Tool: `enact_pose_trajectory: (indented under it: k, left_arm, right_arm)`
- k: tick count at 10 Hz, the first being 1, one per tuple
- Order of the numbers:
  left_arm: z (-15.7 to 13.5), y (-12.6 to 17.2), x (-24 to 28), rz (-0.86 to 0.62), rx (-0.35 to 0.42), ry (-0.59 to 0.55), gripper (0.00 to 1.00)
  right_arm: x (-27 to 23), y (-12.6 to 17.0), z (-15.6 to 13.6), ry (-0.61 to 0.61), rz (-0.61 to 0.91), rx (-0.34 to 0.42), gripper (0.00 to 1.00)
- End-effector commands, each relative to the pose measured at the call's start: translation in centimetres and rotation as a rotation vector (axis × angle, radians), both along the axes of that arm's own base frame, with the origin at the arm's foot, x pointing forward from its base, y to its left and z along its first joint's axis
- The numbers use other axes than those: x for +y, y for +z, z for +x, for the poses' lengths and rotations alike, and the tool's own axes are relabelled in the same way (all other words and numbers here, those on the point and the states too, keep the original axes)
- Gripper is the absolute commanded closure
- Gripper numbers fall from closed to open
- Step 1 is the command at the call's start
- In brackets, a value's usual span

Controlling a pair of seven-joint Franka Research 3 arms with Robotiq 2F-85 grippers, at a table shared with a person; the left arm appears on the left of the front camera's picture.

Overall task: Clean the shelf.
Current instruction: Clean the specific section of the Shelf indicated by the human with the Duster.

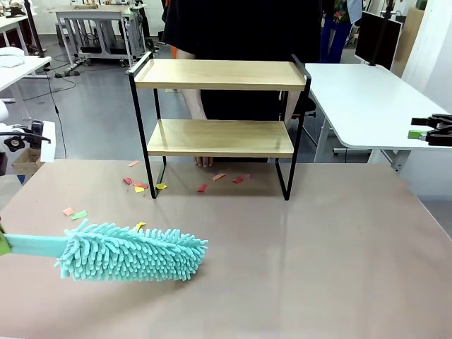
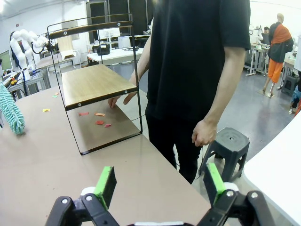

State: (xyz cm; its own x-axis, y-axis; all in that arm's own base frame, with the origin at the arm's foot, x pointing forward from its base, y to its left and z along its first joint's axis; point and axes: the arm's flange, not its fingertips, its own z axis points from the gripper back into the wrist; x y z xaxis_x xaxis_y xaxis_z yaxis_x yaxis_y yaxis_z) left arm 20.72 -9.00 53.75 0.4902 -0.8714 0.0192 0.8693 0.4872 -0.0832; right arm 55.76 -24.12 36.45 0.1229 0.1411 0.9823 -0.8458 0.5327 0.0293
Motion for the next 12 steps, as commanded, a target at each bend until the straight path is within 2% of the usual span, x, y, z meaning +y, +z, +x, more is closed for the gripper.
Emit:
enact_pose_trajectory:
  k: [1, 2, 4, 6, 7, 9, 11, 12]
  left_arm:
    - [0.7, -0.6, -0.9, -0.087, 0.0, -0.004, 0.87]
    - [1.9, -0.9, -1.9, -0.171, 0.009, 0.001, 0.87]
    - [1.9, -1.9, -4.4, -0.285, 0.009, 0.073, 0.87]
    - [1.9, -2.0, -8.0, -0.35, -0.024, 0.223, 0.87]
    - [1.7, -2.0, -10.4, -0.345, -0.077, 0.306, 0.87]
    - [1.1, -2.7, -14.4, -0.373, -0.079, 0.408, 0.87]
    - [1.8, -4.0, -17.7, -0.29, -0.151, 0.524, 0.87]
    - [2.1, -4.8, -18.8, -0.291, -0.159, 0.554, 0.87]
  right_arm:
    - [0.2, 0.3, 0.0, 0.001, -0.001, -0.005, 0.0]
    - [0.2, 0.3, 0.0, 0.001, -0.001, -0.005, 0.0]
    - [0.2, 0.3, 0.0, 0.001, -0.001, -0.005, 0.0]
    - [0.2, 0.3, 0.0, 0.001, -0.001, -0.005, 0.0]
    - [0.2, 0.3, 0.0, 0.001, -0.001, -0.005, 0.0]
    - [0.2, 0.3, 0.0, 0.001, -0.001, -0.005, 0.0]
    - [0.2, 0.3, 0.0, 0.001, -0.001, -0.005, 0.0]
    - [0.2, 0.3, 0.0, 0.001, -0.001, -0.005, 0.0]
